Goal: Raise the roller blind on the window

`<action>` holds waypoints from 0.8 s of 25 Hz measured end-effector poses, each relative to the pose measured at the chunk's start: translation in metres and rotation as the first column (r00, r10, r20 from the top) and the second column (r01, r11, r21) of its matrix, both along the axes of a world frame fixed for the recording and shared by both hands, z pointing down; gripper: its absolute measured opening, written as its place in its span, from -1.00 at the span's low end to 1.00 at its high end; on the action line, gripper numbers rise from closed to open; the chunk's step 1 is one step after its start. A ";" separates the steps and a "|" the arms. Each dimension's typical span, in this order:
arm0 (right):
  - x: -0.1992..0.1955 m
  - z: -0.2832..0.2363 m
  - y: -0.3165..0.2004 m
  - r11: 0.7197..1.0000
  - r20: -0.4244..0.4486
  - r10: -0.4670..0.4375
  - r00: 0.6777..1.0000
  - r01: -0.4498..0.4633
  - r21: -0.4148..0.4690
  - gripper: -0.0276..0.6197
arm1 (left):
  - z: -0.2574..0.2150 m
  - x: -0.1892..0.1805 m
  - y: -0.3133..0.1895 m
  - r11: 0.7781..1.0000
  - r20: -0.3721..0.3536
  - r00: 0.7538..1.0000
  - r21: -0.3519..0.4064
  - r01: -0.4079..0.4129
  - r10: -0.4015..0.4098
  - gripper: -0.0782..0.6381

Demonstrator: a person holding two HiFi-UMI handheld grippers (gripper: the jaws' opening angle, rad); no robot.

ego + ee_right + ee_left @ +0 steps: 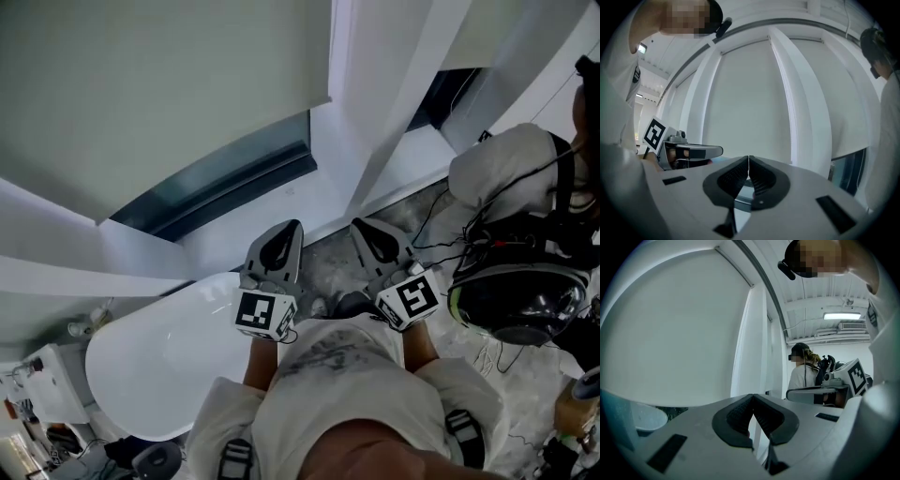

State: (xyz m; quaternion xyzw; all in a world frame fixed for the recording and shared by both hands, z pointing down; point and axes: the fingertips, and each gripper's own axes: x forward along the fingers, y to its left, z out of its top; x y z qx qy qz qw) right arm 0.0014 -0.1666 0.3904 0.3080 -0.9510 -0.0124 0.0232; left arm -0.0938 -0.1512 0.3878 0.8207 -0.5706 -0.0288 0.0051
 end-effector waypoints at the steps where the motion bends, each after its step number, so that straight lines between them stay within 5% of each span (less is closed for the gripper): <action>1: -0.001 0.001 -0.007 1.000 -0.002 0.002 1.000 -0.002 -0.003 -0.73 | 0.000 -0.001 -0.006 1.000 -0.001 1.000 -0.002 -0.002 0.002 -0.76; 20: -0.024 -0.004 -0.140 0.997 0.010 -0.082 0.997 0.082 -0.013 -0.73 | -0.004 -0.012 -0.142 0.998 0.031 0.998 -0.028 0.052 -0.051 -0.76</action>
